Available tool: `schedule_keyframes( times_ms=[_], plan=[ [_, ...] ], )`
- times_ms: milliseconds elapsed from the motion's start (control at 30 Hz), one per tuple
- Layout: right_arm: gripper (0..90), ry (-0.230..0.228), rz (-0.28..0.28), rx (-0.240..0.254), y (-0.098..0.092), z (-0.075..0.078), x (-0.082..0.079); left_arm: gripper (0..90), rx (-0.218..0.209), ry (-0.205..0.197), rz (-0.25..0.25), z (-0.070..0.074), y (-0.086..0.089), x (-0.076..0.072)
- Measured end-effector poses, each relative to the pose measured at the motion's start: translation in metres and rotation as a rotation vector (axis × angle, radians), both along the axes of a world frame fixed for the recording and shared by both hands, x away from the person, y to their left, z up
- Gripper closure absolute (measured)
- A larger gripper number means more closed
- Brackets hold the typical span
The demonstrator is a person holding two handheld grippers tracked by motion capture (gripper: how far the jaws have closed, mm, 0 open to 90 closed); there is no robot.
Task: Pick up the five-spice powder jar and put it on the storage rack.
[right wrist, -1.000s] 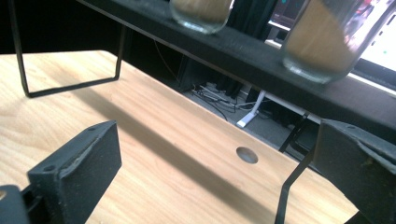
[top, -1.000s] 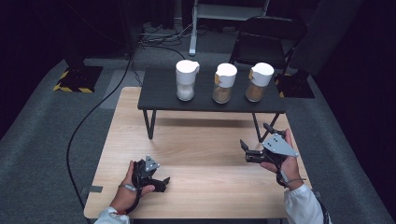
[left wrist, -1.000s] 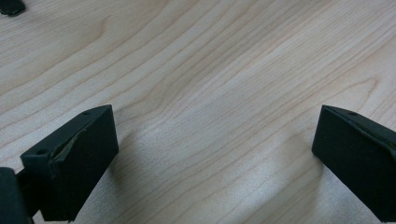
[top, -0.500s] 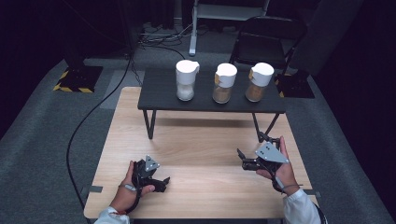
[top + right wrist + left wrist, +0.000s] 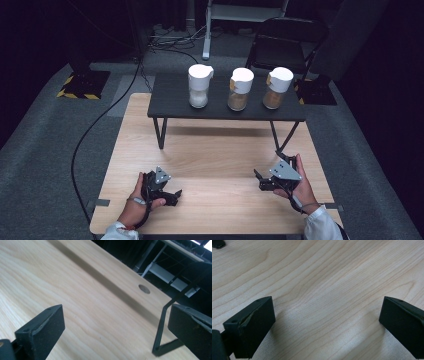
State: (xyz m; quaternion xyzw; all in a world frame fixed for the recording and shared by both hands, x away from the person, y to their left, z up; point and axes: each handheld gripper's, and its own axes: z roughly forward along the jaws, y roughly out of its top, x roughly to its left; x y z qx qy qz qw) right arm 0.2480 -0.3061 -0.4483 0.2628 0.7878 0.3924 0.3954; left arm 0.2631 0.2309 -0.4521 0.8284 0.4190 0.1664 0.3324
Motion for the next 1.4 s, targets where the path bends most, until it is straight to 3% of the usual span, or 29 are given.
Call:
schedule_keyframes(
  times_ms=[300,600,1133,1267,1400],
  plan=[
    [0.6,0.041,-0.01,-0.053,-0.005,-0.011,-0.003,0.0,0.0,0.0,0.0,0.0,0.0,0.0],
    [0.6,0.094,-0.045,-0.059,-0.015,-0.019,-0.005,0.0,0.0,0.0,0.0,0.0,0.0,0.0],
    [0.6,0.161,-0.083,-0.032,-0.025,-0.021,-0.003,0.0,0.001,0.002,-0.004,0.0,0.0,0.001],
    [0.7,0.196,-0.088,-0.009,-0.029,-0.019,-0.001,0.0,0.001,0.002,-0.003,0.0,0.0,0.001],
    [0.7,0.221,-0.086,-0.016,-0.031,-0.019,-0.001,0.0,0.0,0.0,-0.003,0.0,-0.001,0.001]
  ],
)
